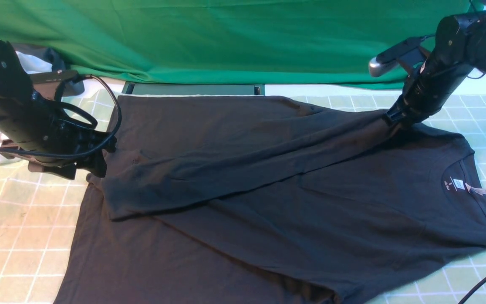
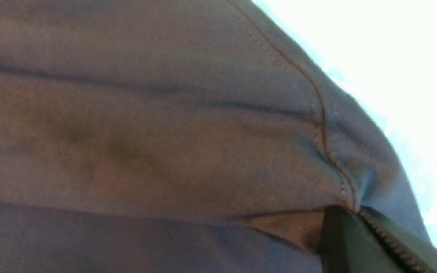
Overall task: Fold a long-sleeved shirt over a green coffee tablecloth.
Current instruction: 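Fold the left side of the dark shirt inward over its body with the left gripper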
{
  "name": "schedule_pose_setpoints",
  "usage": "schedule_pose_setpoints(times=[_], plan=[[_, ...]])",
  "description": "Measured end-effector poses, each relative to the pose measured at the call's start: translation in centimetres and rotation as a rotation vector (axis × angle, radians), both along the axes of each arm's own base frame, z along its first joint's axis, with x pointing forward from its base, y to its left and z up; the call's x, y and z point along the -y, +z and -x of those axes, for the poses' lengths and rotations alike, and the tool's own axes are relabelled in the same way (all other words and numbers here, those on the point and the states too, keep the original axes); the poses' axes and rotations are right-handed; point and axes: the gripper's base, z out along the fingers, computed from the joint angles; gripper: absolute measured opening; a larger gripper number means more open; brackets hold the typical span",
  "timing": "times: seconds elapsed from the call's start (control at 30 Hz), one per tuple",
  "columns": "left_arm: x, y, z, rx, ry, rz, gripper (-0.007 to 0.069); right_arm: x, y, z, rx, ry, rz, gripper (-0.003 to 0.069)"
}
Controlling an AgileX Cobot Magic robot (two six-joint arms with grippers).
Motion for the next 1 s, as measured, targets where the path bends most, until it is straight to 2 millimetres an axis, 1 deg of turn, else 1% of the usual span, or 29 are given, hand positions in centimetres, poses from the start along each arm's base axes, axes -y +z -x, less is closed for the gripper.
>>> schedule_pose_setpoints(times=[0.23, 0.37, 0.43, 0.47, 0.5, 0.53, 0.57, 0.63, 0.67, 0.73, 0.77, 0.83, 0.87, 0.9, 0.93, 0.97, 1.0], plan=[[0.0, -0.1, 0.2, -0.019, -0.004, 0.001, 0.0347, 0.8, -0.2, 0.1, -0.024, 0.007, 0.029, 0.0035], [0.0, -0.2, 0.7, -0.078, -0.019, -0.002, 0.0347, 1.1, -0.4, 0.1, -0.035, 0.003, 0.060, 0.0081], [0.1, -0.4, 1.2, -0.141, -0.032, 0.001, 0.0347, 1.2, -0.5, 0.1, -0.039, -0.006, 0.069, 0.0192], [0.1, -0.4, 1.5, -0.162, -0.036, 0.004, 0.0347, 1.3, -0.5, 0.2, -0.044, -0.014, 0.070, 0.0291], [0.2, -0.3, 1.7, -0.183, -0.040, 0.007, 0.0347, 1.3, -0.5, 0.2, -0.050, -0.023, 0.068, 0.0363], [0.3, -0.2, 1.9, -0.193, -0.046, 0.009, 0.0347, 1.3, -0.4, 0.3, -0.051, -0.028, 0.066, 0.0401], [0.5, 0.0, 2.2, -0.203, -0.054, 0.009, 0.0347, 1.3, -0.2, 0.4, -0.056, -0.034, 0.065, 0.0457], [1.0, 0.8, 2.6, -0.196, -0.073, 0.008, 0.0347, 1.3, 0.3, 0.6, -0.057, -0.039, 0.060, 0.0484], [1.5, 1.4, 2.9, -0.180, -0.089, 0.007, 0.0347, 1.3, 1.2, 0.8, -0.044, -0.044, 0.051, 0.0476], [2.3, 2.3, 3.2, -0.148, -0.111, 0.004, 0.0347, 1.2, 3.1, 1.3, -0.012, -0.052, 0.025, 0.0433], [2.8, 2.8, 3.4, -0.120, -0.128, 0.002, 0.0347, 1.1, 4.4, 1.7, 0.008, -0.058, -0.002, 0.0395], [3.5, 3.3, 3.4, -0.078, -0.142, 0.001, 0.0347, 0.9, 6.9, 2.6, 0.044, -0.064, -0.048, 0.0343], [3.8, 3.4, 3.3, -0.052, -0.148, 0.001, 0.0347, 0.6, 8.7, 3.4, 0.068, -0.063, -0.080, 0.0306], [3.9, 3.3, 3.1, -0.023, -0.146, -0.001, 0.0347, 0.5, 9.5, 3.8, 0.078, -0.062, -0.096, 0.0287], [3.9, 3.0, 2.8, 0.008, -0.138, -0.004, 0.0347, 0.2, 10.9, 4.5, 0.099, -0.055, -0.111, 0.0257], [3.9, 2.3, 2.4, 0.029, -0.125, -0.009, 0.0347, -0.3, 12.6, 5.5, 0.124, -0.041, -0.122, 0.0228], [3.8, 1.6, 2.1, 0.034, -0.119, -0.020, 0.0347, -0.6, 13.6, 6.1, 0.137, -0.031, -0.127, 0.0203]])
